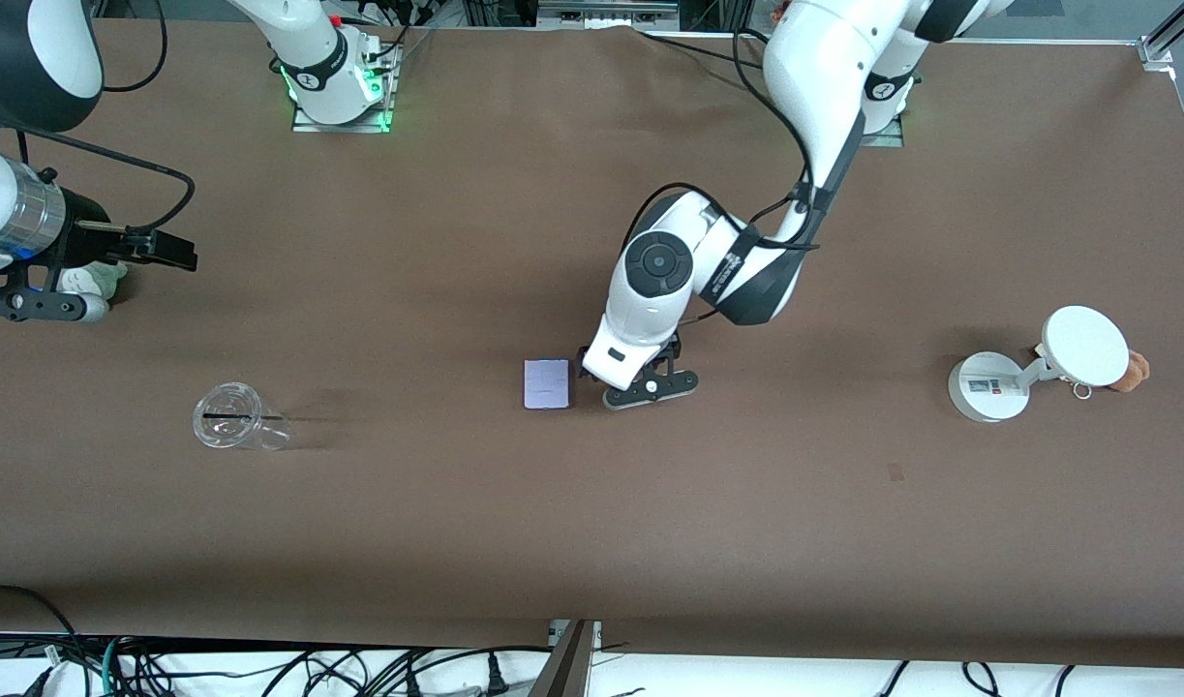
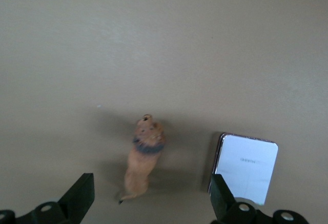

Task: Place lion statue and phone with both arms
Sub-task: 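Reach the left gripper to the brown lion statue and grasp it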

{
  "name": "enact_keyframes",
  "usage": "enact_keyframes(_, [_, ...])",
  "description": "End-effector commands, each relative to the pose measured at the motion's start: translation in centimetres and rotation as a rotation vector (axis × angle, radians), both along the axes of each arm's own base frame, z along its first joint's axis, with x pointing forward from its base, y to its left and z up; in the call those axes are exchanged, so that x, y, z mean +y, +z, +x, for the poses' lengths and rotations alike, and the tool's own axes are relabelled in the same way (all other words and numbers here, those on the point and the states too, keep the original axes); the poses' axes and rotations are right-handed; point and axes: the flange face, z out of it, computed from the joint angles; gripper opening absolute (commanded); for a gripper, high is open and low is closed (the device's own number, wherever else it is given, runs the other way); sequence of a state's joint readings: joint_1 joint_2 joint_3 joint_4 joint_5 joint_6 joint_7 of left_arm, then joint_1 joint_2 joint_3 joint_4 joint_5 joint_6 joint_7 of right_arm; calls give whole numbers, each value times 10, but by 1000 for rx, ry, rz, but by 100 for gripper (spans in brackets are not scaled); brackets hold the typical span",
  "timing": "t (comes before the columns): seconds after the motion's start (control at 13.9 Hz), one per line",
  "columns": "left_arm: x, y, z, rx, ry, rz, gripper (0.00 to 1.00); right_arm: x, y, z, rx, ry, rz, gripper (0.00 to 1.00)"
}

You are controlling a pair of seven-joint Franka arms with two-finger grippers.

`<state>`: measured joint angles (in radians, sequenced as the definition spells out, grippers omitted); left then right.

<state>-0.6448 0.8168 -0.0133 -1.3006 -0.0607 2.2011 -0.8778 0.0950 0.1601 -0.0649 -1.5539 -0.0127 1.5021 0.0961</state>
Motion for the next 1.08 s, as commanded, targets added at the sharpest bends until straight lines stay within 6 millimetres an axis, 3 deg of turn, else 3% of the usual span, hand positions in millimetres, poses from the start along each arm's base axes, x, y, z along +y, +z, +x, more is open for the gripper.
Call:
enact_keyframes(0.0, [-9, -29, 5, -29, -4, -6, 100, 2, 3, 6, -21, 17, 17, 100])
enact_keyframes(0.36, [-4, -37, 8, -26, 2, -3, 100, 14, -7, 13, -30, 35, 20, 100])
enact_keyframes(0.43, [-1, -38, 10, -27, 0, -4, 63, 20, -11, 16, -37, 43, 20, 100])
enact_keyframes(0.5, [0, -40, 10, -28, -26, 0, 39, 28, -20, 20, -36, 53, 20, 100])
enact_keyframes(0.57, [2, -42, 10, -30, -65, 4, 17, 35, -29, 25, -37, 62, 24, 100])
enact_keyframes(0.65, [5, -42, 12, -35, -108, 9, 5, 44, -35, 28, -37, 70, 28, 100])
enact_keyframes(0.79, [13, -40, 19, -43, -147, 11, 0, 58, -38, 28, -43, 84, 27, 100])
enact_keyframes(0.93, [16, -34, 22, -51, -140, 7, 0, 65, -50, 35, -51, 87, 37, 100])
enact_keyframes(1.01, [28, -29, 31, -57, -129, 7, 0, 70, -62, 41, -59, 87, 51, 100])
